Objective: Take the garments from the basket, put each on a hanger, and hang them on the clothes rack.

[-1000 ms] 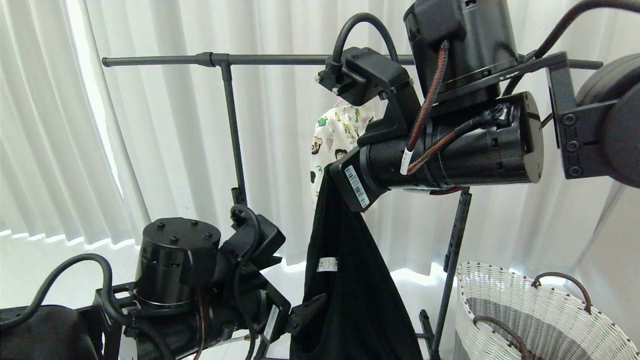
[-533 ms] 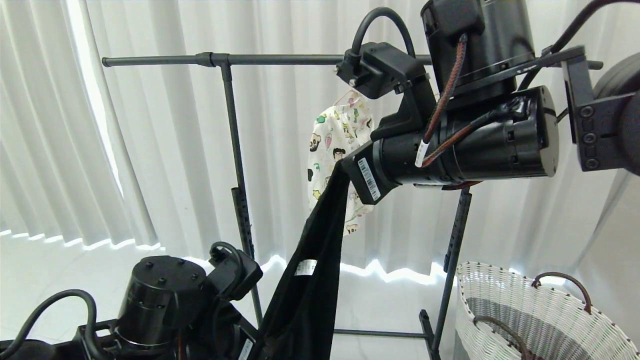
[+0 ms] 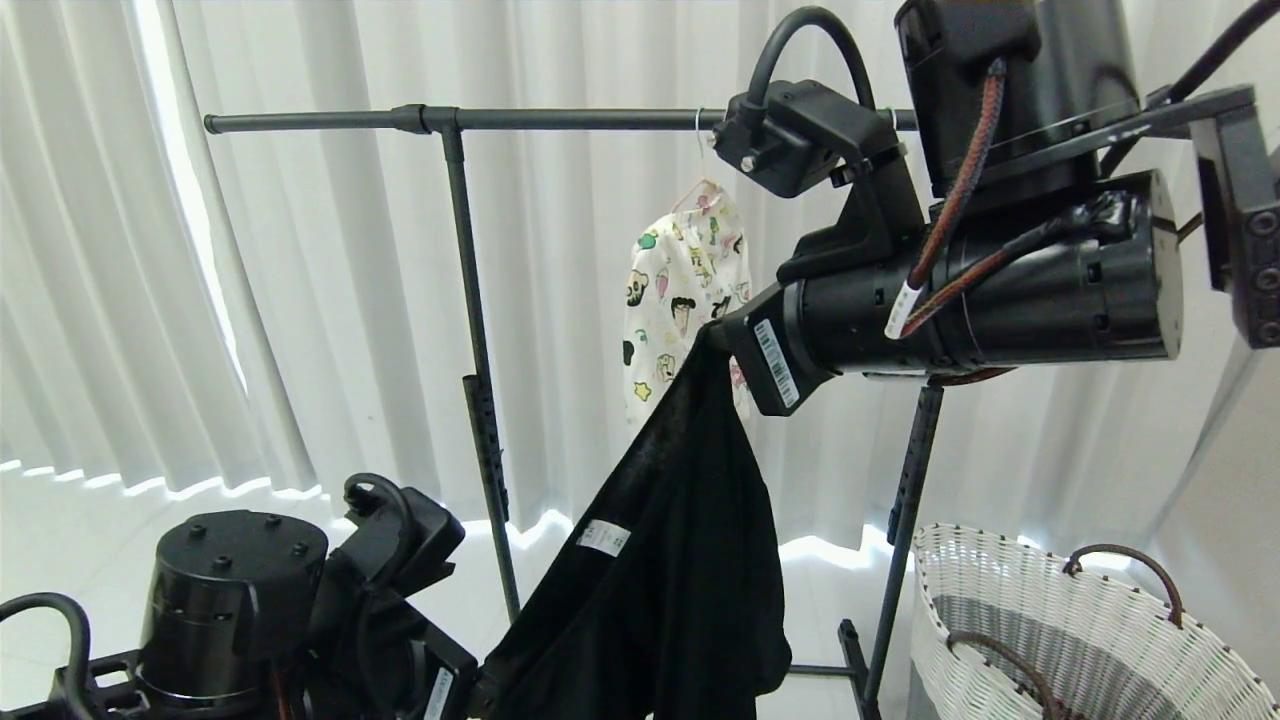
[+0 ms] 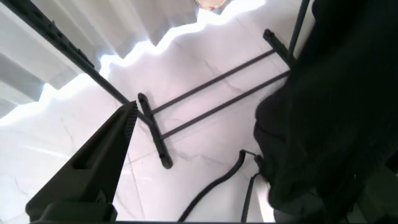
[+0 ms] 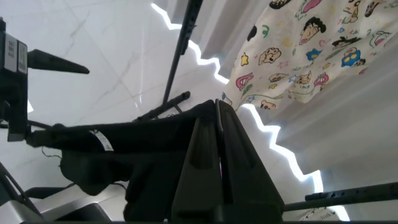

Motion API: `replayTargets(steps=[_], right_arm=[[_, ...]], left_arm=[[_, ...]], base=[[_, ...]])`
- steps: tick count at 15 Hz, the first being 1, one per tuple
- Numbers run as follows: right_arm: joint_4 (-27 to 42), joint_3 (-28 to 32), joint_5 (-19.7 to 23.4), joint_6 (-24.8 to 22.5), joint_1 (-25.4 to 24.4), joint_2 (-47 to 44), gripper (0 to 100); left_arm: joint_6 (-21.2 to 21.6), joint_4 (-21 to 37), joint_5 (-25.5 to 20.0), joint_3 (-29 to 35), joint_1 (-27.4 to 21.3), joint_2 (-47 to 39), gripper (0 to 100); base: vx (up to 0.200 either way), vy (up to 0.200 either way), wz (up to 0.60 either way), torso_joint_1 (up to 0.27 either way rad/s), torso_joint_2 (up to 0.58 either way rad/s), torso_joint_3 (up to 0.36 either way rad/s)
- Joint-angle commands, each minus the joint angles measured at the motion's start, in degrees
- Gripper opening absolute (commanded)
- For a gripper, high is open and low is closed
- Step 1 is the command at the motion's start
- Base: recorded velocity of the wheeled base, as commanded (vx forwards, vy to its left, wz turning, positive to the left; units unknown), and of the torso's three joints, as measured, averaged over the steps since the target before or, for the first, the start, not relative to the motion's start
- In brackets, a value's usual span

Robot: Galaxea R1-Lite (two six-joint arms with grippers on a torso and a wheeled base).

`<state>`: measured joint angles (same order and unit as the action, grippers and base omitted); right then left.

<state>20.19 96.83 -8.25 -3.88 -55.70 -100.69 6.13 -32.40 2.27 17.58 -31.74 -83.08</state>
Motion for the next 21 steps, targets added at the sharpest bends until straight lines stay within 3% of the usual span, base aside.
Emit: replayTargets(steps=[1, 2, 3, 7, 9, 12, 14, 15, 16, 18, 19, 21], right_arm=[[0.0, -1.6, 0.0, -0.1, -0.1, 1.9, 0], [0.0, -2.0, 0.0, -0.1, -0.1, 2.3, 0], [0.0, -2.3, -0.1, -0.1, -0.1, 2.7, 0], [0.1, -7.4, -0.3, 0.0, 0.3, 6.4, 0], [0.0, -11.8, -0.3, 0.1, 1.0, 9.5, 0], [0.0, -16.9, -0.8, 0.2, 2.0, 13.6, 0], [-0.1, -18.7, -1.3, 0.1, 3.1, 15.4, 0], [-0.1, -19.2, -2.8, 0.1, 3.8, 16.1, 0], [-0.1, -19.3, -5.5, 0.2, 4.9, 16.8, 0], [-0.3, -18.9, -6.8, 0.2, 6.2, 17.8, 0], [-0.3, -18.2, -6.8, 0.1, 6.5, 18.4, 0], [-0.2, -14.9, -6.9, 0.1, 6.5, 19.0, 0]], left_arm=[[0.0, 0.0, -0.1, 0.0, 0.0, 1.7, 100], [0.0, 0.0, -0.1, -0.1, 0.0, 1.9, 100], [0.0, 0.0, -0.1, 0.0, -0.1, 1.9, 0], [0.5, 0.0, 0.0, -0.1, 0.0, 4.0, 0], [2.7, 0.0, -0.2, 0.7, 0.3, 6.9, 0], [3.0, 3.8, -0.8, 10.3, 1.2, 8.4, 0], [2.7, 13.3, -2.3, 20.4, 1.9, 9.1, 0], [1.2, 21.5, -4.9, 28.1, 1.9, 9.7, 0], [-1.6, 36.4, -10.2, 40.6, 1.8, 10.5, 0], [-2.5, 52.6, -16.9, 55.6, 1.6, 10.6, 0], [-2.5, 59.0, -19.5, 61.7, 1.5, 10.5, 0], [-2.5, 65.8, -21.3, 68.7, -1.4, 10.5, 0]], base=[[0.000, 0.000, 0.00, 0.000, 0.00, 0.000], [0.000, 0.000, 0.00, 0.000, 0.00, 0.000], [0.000, 0.000, 0.00, 0.000, 0.00, 0.000], [0.000, 0.000, 0.00, 0.000, 0.00, 0.000], [0.000, 0.000, 0.00, 0.000, 0.00, 0.000], [0.000, 0.000, 0.00, 0.000, 0.00, 0.000], [0.000, 0.000, 0.00, 0.000, 0.00, 0.000], [0.000, 0.000, 0.00, 0.000, 0.00, 0.000], [0.000, 0.000, 0.00, 0.000, 0.00, 0.000], [0.000, 0.000, 0.00, 0.000, 0.00, 0.000], [0.000, 0.000, 0.00, 0.000, 0.00, 0.000], [0.000, 0.000, 0.00, 0.000, 0.00, 0.000]])
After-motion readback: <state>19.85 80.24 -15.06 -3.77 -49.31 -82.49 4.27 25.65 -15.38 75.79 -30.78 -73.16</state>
